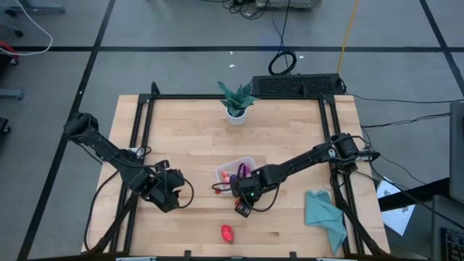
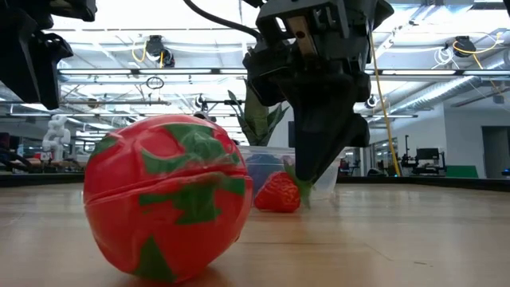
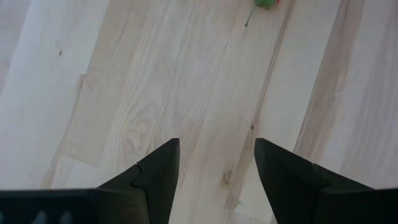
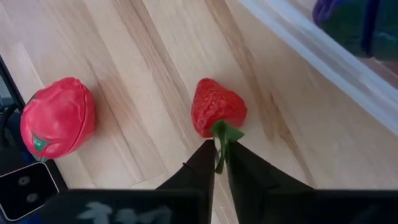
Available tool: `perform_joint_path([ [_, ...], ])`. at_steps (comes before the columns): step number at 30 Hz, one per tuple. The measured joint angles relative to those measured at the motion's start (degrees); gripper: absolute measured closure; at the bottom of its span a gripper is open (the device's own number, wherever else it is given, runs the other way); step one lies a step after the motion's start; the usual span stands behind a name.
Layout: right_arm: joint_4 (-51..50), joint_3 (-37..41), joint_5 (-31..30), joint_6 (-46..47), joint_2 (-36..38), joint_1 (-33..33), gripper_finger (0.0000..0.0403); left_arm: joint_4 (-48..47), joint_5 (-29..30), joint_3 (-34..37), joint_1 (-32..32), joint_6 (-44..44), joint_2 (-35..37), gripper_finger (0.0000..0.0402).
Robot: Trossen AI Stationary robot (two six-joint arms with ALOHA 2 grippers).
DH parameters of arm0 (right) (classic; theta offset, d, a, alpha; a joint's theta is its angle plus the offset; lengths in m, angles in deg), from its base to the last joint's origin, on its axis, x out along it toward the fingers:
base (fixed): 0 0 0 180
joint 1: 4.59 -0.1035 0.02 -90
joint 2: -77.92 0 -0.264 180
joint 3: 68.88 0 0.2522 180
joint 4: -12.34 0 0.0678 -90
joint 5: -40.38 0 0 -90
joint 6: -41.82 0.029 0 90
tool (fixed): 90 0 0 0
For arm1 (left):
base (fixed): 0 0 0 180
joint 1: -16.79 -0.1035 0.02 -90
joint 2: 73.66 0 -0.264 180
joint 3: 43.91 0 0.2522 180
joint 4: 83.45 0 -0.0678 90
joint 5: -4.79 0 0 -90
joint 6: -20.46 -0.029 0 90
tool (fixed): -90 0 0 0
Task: Pick and placing Produce into tupperware
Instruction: Put the right strawberry into the transparent bin
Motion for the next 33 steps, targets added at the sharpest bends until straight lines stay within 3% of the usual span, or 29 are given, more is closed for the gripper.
perform_joint_path([
  [8, -0.02, 0.00, 0.02, -0.17, 0.02, -1.26, 0.0399, 0.02, 0.02, 0.00, 0.00, 0.02, 0.00, 0.0188],
  [25, -0.59, 0.00, 0.13, 0.39, 0.34, -1.81, 0.0402, 0.22, 0.04, 0.00, 0.00, 0.58, 0.00, 0.0188],
  [33, -1.64, 0.00, -0.37, 2.60, 4.81, -3.31, 0.0402, 0.49, 0.06, 0.00, -0.01, 0.61, 0.00, 0.0188],
])
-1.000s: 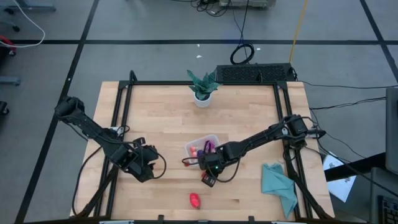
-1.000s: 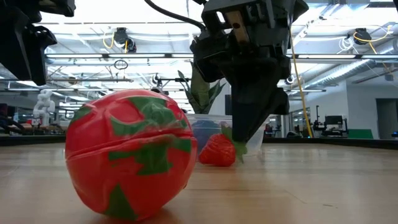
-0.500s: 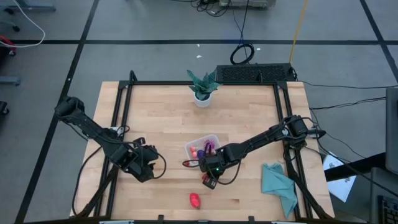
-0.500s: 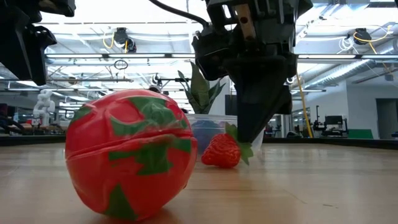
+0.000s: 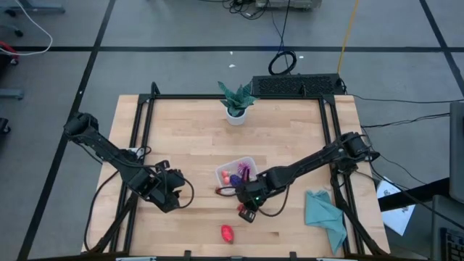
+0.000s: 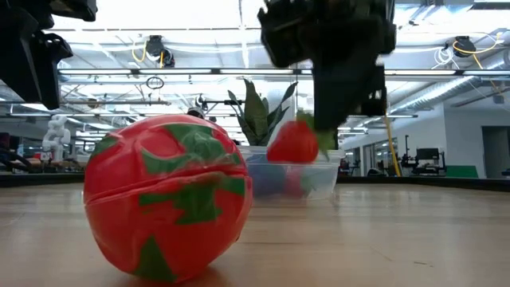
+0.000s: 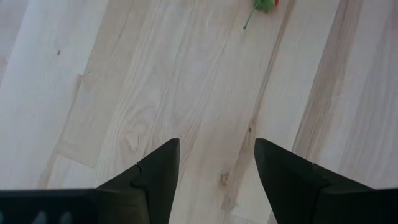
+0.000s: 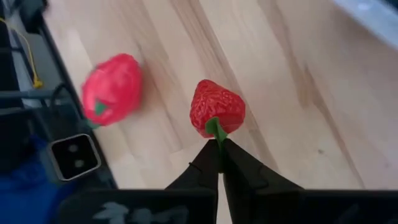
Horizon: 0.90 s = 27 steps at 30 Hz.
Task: Pick and placing Produce into tupperware
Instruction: Put the right strawberry into the transparent bin
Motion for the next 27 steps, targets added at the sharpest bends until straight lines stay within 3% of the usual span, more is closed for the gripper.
perform_joint_path([
  [7, -7.54, -0.02, -4.39, 0.49, 5.39, -0.21, 0.0402, 0.19, 0.02, 0.00, -0.01, 0.13, 0.00, 0.0188],
  [15, -14.21, -0.04, -11.32, -5.08, 11.43, 4.05, 0.0403, 0.23, 0.02, 0.00, -0.06, 0.12, 0.00, 0.0188],
  [27, -19.61, -1.67, -11.66, -15.03, 9.16, 11.78, 0.0403, 0.37, 0.02, 0.00, -0.06, 0.65, 0.00, 0.0188],
])
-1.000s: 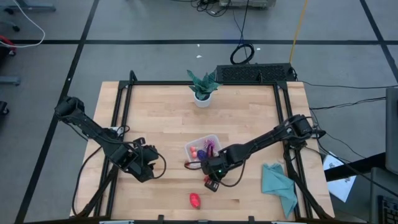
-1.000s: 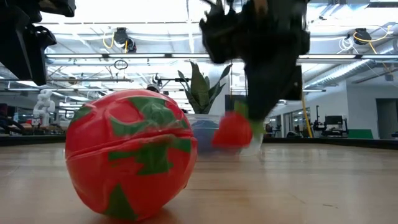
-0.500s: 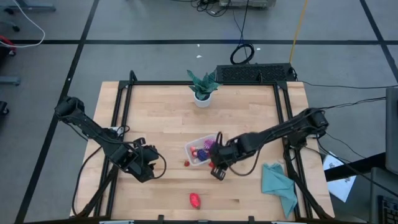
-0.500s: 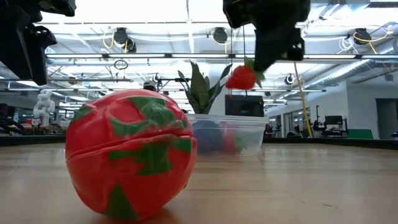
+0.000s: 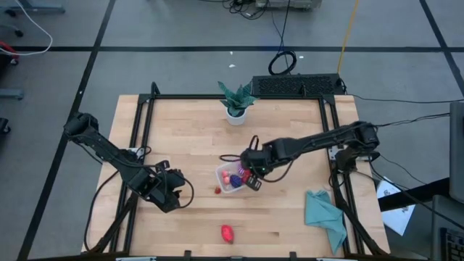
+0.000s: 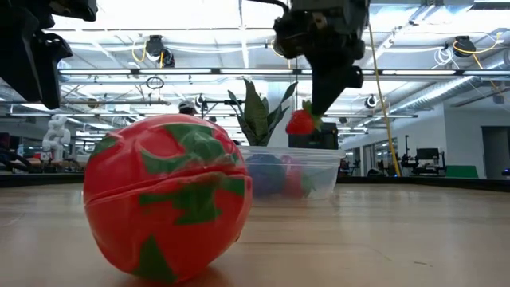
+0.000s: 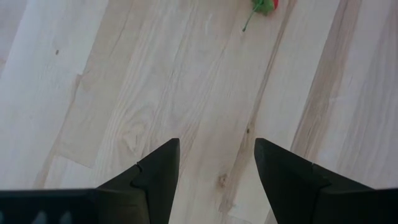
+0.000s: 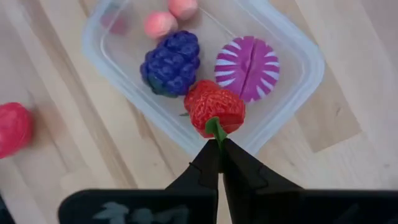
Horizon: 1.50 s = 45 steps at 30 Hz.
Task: Pick and placing Produce into tupperware
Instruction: Put the right strawberry into the transparent bin
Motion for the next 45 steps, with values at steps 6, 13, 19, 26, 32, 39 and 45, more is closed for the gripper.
perform_joint_path([
  [6, -3.38, -5.53, 0.13, -3.63, -4.59, 0.15, 0.0403, 0.03, 0.04, 0.00, -0.44, 0.03, 0.00, 0.0188],
  [13, -5.09, -6.81, 1.59, -5.37, -8.21, 0.17, 0.0403, 0.04, 0.15, 0.00, -0.50, -0.21, 0.00, 0.0188],
  [19, -5.09, -6.83, 1.61, -6.21, -8.62, 0.17, 0.0403, 0.06, 0.15, 0.00, -0.49, -0.21, 0.00, 0.0188],
  [26, -5.09, -6.86, 1.61, -7.05, -8.62, 0.20, 0.0403, 0.10, 0.15, 0.00, -0.50, -0.19, 0.00, 0.0188],
  [32, -5.06, -6.85, 1.61, -7.11, -8.62, 0.20, 0.0403, 0.30, 0.15, 0.00, -0.48, -0.19, 0.00, 0.0188],
  [39, -4.98, -6.86, 1.57, -7.28, -8.62, 0.22, 0.0403, 0.28, 0.17, 0.00, -0.48, -0.17, 0.00, 0.0188],
  [45, -4.23, -6.86, 1.59, -7.28, -9.37, 0.61, 0.0403, 0.94, 0.17, 0.00, -0.48, -0.17, 0.00, 0.0188],
])
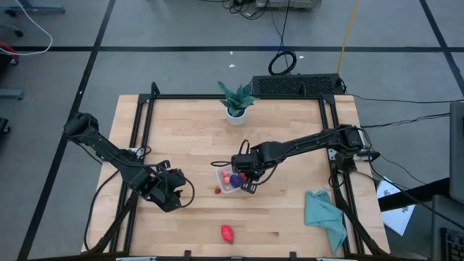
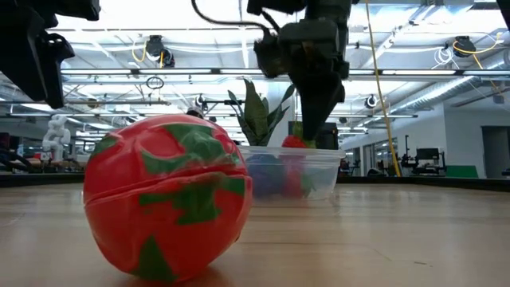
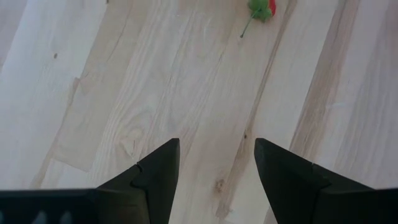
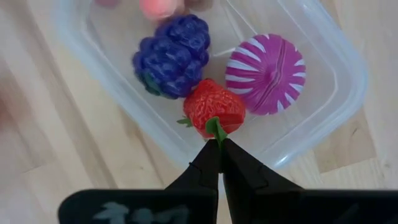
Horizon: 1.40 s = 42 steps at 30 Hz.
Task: Pick and placing Produce into tupperware
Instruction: Put the right strawberry into the transparent bin
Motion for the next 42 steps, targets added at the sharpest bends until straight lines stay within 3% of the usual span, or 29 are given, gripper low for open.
perform_joint_path([
  [30, 1.81, 0.07, 0.04, -2.52, -1.87, 1.10, 0.0395, 0.80, 0.04, 0.00, 0.02, -0.96, 0.00, 0.0188],
  [42, 1.83, 0.07, 0.05, -3.41, -1.87, 1.07, 0.0345, 0.80, 0.04, 0.00, 0.02, -0.96, 0.00, 0.0188],
])
